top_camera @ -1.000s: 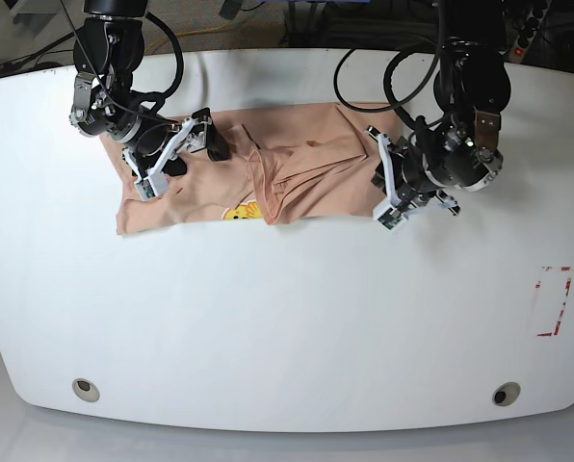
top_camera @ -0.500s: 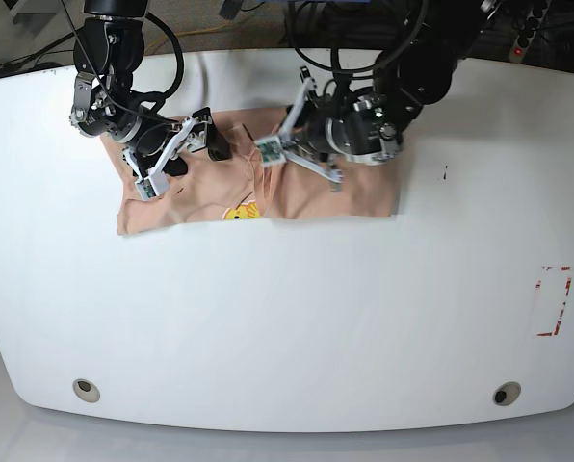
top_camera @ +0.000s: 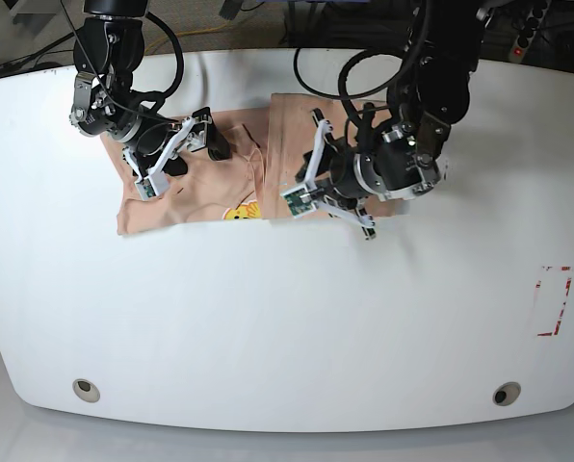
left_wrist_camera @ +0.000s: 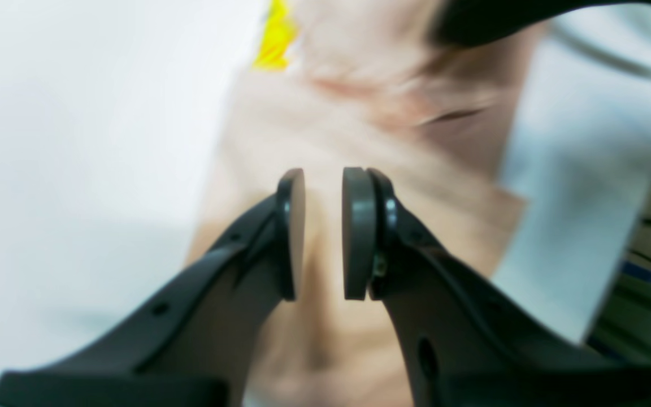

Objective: Fold the T-shirt properly
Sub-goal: 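Grasp the strip's end with the left gripper and fold it toward the right gripper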

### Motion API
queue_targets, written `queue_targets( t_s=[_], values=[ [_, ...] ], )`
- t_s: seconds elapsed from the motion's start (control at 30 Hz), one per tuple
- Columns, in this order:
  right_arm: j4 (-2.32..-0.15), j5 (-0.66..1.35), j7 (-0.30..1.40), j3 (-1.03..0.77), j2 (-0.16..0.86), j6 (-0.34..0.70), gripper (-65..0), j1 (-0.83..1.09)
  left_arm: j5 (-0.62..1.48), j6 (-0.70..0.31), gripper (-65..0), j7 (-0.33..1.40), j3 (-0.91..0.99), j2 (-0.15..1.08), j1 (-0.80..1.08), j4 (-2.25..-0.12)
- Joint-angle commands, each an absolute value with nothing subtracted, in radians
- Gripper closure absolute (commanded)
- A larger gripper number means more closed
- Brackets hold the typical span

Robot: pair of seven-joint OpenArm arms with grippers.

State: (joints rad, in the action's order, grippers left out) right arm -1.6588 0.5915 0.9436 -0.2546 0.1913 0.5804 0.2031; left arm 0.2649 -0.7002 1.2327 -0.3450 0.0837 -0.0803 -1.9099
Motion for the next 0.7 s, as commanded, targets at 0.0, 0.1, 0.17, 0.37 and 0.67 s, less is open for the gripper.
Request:
queue_targets(
  t_s=[0.0,0.1,0.17,0.37,0.67],
  values=[
    [-1.718,0.610,0.952,-0.259,0.199,0.581,-55.2,0.189,0.265,-0.698,-9.3,1.222,-0.297,0.110,-0.074,-1.928],
    [-1.770,0.638,0.957,-0.259,0.203,0.578,-55.6,0.180,0.265,-0.698,-9.3,1.221,-0.206,0.147,-0.031,-1.928],
    [-1.796,0.662,0.957,-0.260,0.205,0.576,-55.6,0.174,0.265,-0.698,-9.2,1.221,-0.147,0.160,0.002,-1.928],
    [-1.741,0.771,1.047,-0.437,0.206,0.584,-55.6,0.087,0.265,-0.698,-9.0,1.218,-0.012,0.177,0.088,-1.925],
    [-1.405,0.964,1.104,-0.647,0.317,0.581,-55.6,-0.018,0.265,-0.698,-9.0,1.084,0.001,0.179,0.153,-1.817]
  ],
)
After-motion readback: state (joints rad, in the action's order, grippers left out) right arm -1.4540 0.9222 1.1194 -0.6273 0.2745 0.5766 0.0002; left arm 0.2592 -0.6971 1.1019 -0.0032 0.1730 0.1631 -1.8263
